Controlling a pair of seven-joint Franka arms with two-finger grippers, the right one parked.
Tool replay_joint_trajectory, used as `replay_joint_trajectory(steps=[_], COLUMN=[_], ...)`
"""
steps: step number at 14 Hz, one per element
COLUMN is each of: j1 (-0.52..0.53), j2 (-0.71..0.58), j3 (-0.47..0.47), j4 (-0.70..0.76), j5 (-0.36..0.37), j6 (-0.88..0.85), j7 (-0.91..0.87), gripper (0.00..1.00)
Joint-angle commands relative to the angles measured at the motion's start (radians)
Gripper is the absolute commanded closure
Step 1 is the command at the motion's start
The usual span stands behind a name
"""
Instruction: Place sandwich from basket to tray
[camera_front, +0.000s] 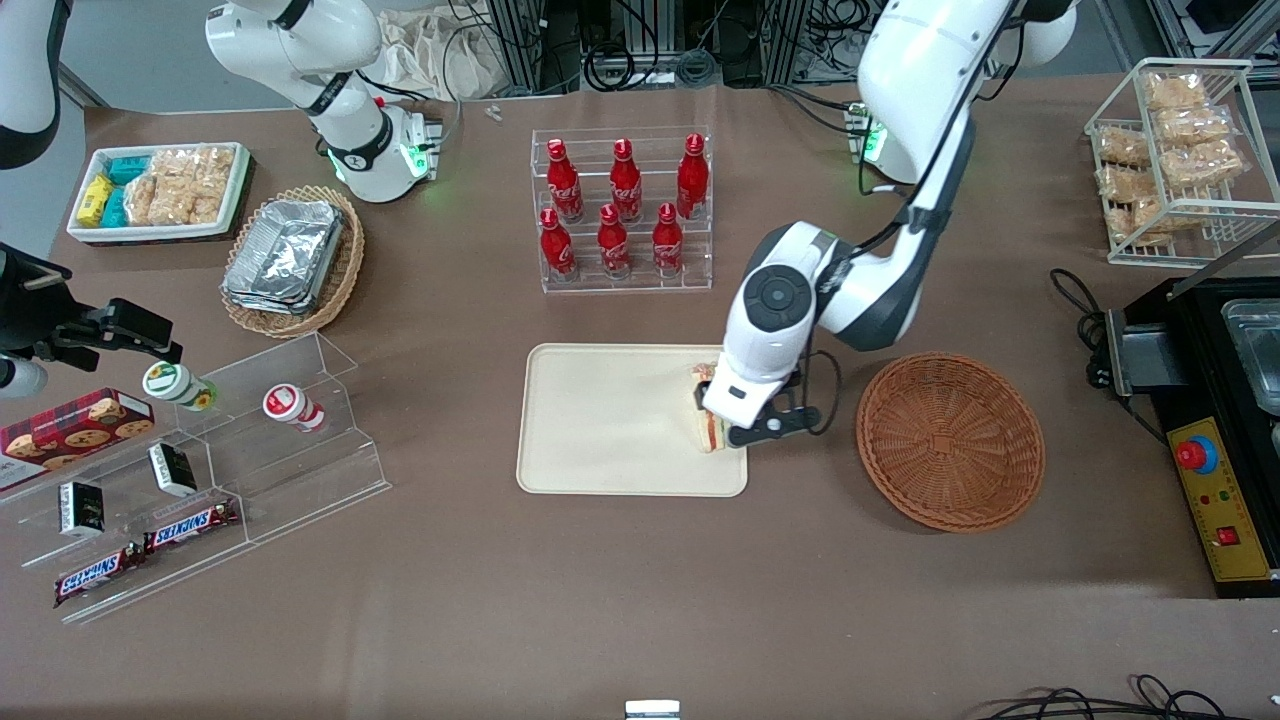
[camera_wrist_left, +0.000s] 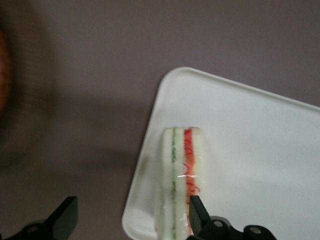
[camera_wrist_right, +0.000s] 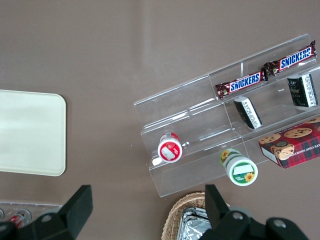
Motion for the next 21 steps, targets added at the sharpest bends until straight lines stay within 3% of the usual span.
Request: replay_joint_trajectory(steps=[1,4,9,16,21], j1=[0.045,0.111,0.221,0.381,0.531], j2=[-0.114,-0.229,-0.493,-0.539,-0.616], j3=[0.036,0.036,0.038,0.039,0.041], j4=[-0.030,-0.053,-0.272,-0.270,-0.279], j5=[-0.005,-0.008,-0.003,0.005,0.003], j6=[-0.085,-0.169,-0.182,-0.252,-0.359], j7=[0.004,0.098,0.305,0.584,0.887], gripper=[0.00,0.00,0.00,0.00,0.00])
